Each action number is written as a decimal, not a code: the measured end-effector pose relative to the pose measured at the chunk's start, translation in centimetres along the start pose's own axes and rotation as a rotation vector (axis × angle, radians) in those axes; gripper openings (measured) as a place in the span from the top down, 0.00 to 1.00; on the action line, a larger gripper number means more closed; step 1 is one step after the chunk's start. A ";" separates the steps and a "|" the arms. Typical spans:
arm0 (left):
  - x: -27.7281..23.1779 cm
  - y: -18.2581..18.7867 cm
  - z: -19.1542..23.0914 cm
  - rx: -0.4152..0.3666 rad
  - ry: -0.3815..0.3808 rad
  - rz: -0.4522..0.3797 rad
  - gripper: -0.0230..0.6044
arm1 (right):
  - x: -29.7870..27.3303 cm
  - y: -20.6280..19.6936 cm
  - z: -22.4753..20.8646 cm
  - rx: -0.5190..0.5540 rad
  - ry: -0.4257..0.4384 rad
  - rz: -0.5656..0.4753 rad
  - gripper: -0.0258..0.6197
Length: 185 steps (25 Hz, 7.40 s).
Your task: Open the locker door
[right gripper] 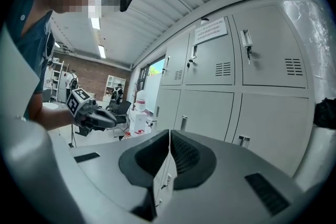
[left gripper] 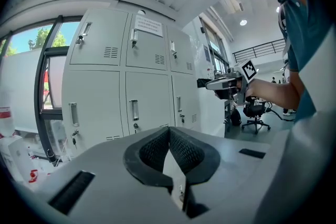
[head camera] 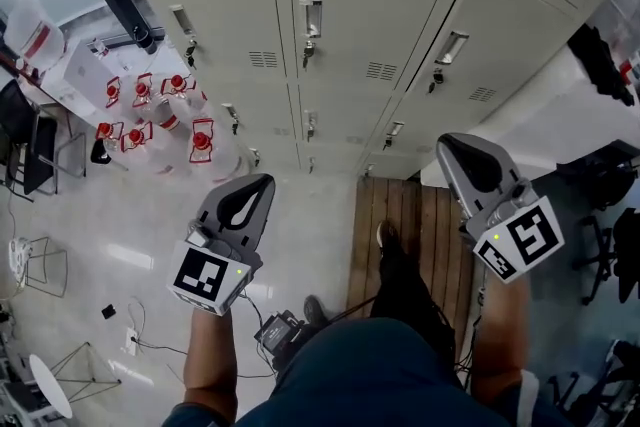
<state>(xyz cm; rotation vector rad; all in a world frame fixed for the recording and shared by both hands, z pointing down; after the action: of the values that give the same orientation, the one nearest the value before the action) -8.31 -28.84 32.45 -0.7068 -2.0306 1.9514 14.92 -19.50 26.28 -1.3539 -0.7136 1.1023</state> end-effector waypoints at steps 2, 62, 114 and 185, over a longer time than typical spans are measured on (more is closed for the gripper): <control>-1.6 -0.3 0.3 0.004 0.007 0.003 0.94 | -0.4 -0.4 -0.7 0.001 0.007 0.007 0.90; -33.9 -1.6 11.5 -0.144 0.519 -0.030 0.72 | 0.2 -18.1 -14.3 -0.231 -0.034 0.128 0.90; -25.8 -1.9 7.7 -0.157 0.503 0.079 0.76 | 8.3 -13.9 -8.0 -0.185 -0.067 0.056 0.90; 17.5 1.6 -3.2 -0.109 0.061 -0.013 0.93 | 8.4 1.6 15.2 -0.196 0.111 -0.079 0.91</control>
<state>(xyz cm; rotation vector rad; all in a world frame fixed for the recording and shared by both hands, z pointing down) -21.45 -17.44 28.32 -0.7644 -2.1127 1.8007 3.85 -6.08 25.25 -1.5268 -0.8020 0.9048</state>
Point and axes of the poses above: the fingertips, and each gripper's own axes: x backward along the fingers, z to its left, y out of its top, the point moved 3 cm from there along x, backward along the fingers, and after that the axes turned 8 degrees about y, right-handed, at the moved point
